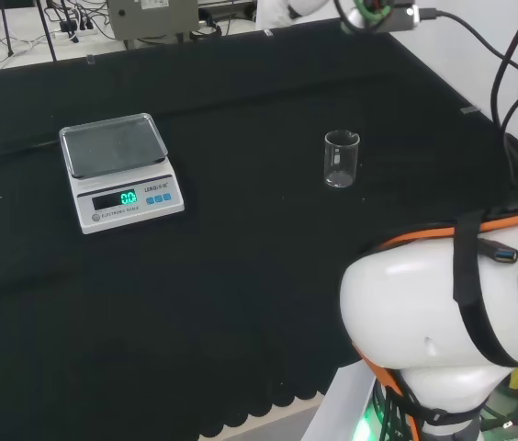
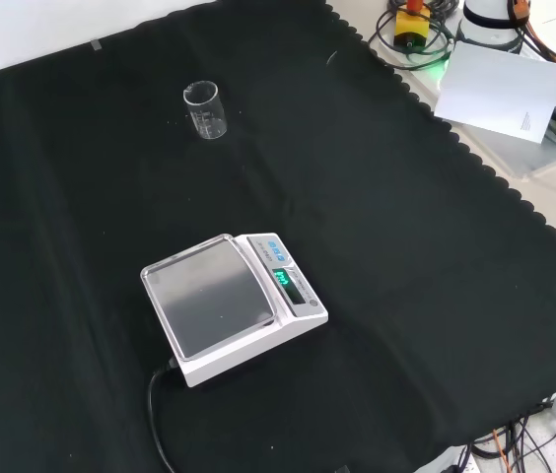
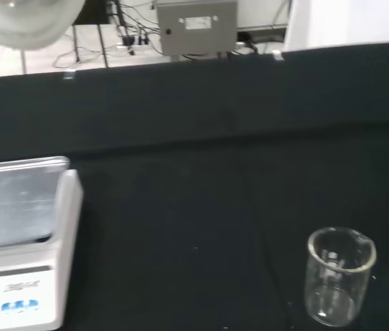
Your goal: Pick up the beaker.
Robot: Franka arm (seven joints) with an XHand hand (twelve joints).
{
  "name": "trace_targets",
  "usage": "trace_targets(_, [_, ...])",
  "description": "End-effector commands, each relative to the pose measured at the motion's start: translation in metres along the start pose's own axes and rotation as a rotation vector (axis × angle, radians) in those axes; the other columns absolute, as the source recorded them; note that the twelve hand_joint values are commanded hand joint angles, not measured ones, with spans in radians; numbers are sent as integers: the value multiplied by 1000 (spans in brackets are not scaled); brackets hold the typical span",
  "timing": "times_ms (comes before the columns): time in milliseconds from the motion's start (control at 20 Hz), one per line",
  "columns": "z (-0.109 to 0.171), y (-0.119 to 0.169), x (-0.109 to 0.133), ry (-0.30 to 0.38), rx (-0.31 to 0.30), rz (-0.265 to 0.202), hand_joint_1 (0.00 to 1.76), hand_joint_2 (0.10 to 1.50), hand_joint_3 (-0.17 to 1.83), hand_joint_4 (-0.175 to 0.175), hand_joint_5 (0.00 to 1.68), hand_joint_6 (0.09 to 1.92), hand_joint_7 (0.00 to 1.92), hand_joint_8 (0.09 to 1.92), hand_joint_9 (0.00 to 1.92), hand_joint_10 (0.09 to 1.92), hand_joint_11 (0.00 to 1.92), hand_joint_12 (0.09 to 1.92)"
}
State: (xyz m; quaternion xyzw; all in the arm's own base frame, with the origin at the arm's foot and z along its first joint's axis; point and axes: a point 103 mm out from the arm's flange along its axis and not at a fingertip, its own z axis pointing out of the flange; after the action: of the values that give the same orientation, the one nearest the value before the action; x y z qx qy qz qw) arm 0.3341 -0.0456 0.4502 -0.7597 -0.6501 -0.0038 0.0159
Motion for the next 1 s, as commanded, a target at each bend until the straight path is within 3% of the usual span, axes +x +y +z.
trace_targets(50, [71,53,-96,42,52,112,680,675,275,27,88,87,1,640,135,826,0,1196])
trace_targets(350, [119,70,-95,29,85,87,686,677,270,30,78,87,0,609,121,827,0,1185])
trace_targets(1000, [223,82,-98,118,155,107,690,684,253,51,10,87,0,393,86,824,0,1147])
